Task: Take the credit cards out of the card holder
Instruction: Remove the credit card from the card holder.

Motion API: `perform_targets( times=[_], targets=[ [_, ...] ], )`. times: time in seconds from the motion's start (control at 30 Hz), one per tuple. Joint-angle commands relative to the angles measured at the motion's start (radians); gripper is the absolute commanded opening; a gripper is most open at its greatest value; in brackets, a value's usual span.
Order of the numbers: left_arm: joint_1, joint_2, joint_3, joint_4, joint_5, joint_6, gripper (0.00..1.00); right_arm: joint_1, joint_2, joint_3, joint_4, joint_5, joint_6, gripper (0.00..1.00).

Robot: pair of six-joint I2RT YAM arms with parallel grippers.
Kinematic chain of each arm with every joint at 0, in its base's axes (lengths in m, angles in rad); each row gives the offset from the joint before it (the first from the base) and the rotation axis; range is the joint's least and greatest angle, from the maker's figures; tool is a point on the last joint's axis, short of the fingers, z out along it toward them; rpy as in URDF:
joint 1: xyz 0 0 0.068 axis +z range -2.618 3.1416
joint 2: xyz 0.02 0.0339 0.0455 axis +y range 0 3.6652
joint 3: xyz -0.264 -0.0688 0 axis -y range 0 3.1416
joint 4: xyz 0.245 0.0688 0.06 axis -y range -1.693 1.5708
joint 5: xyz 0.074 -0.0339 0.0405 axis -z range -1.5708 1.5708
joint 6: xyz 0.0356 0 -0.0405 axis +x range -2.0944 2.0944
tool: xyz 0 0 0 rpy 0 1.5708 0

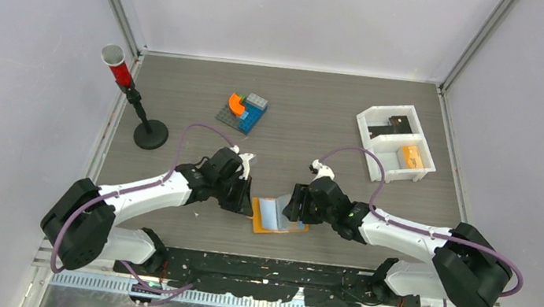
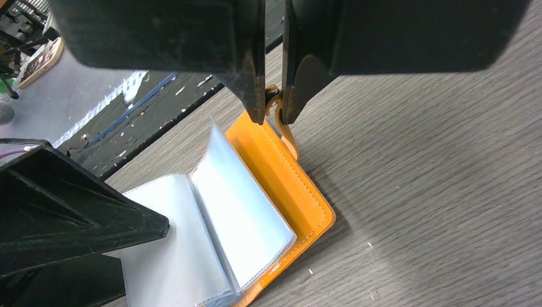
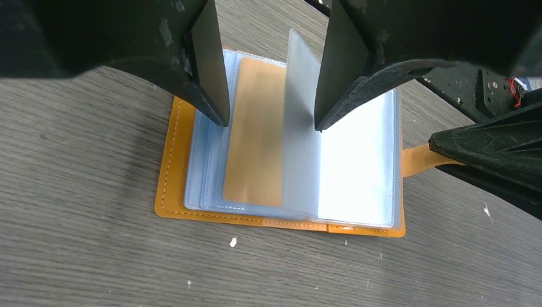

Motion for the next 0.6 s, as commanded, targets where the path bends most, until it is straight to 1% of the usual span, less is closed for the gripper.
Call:
perform_targets(
  times=[0.0,0.33,0.4,0.47,0.57],
  targets=[
    [-0.002,0.006,0.006,0.040,0.027,-0.002,0.05,-0.001,-0.027,0.017,0.034,-0.042,-0.010,0.58],
    [-0.002,-0.003,0.002,0.038,0.027,-0.006,0.05,-0.001,-0.053,0.033,0.047,-0.093,-0.009,0.55],
    [-0.002,-0.003,0.005,0.035,0.028,-0.006,0.05,-0.001,-0.053,0.041,0.054,-0.112,-0.012,0.57],
    [-0.002,-0.004,0.006,0.036,0.027,-0.005,0.05,-0.001,-0.050,0.049,0.067,-0.132,-0.013,0.60],
    [-0.002,-0.006,0.005,0.036,0.027,-0.005,0.05,-0.001,-0.040,0.054,0.082,-0.140,-0.007,0.62]
  ],
)
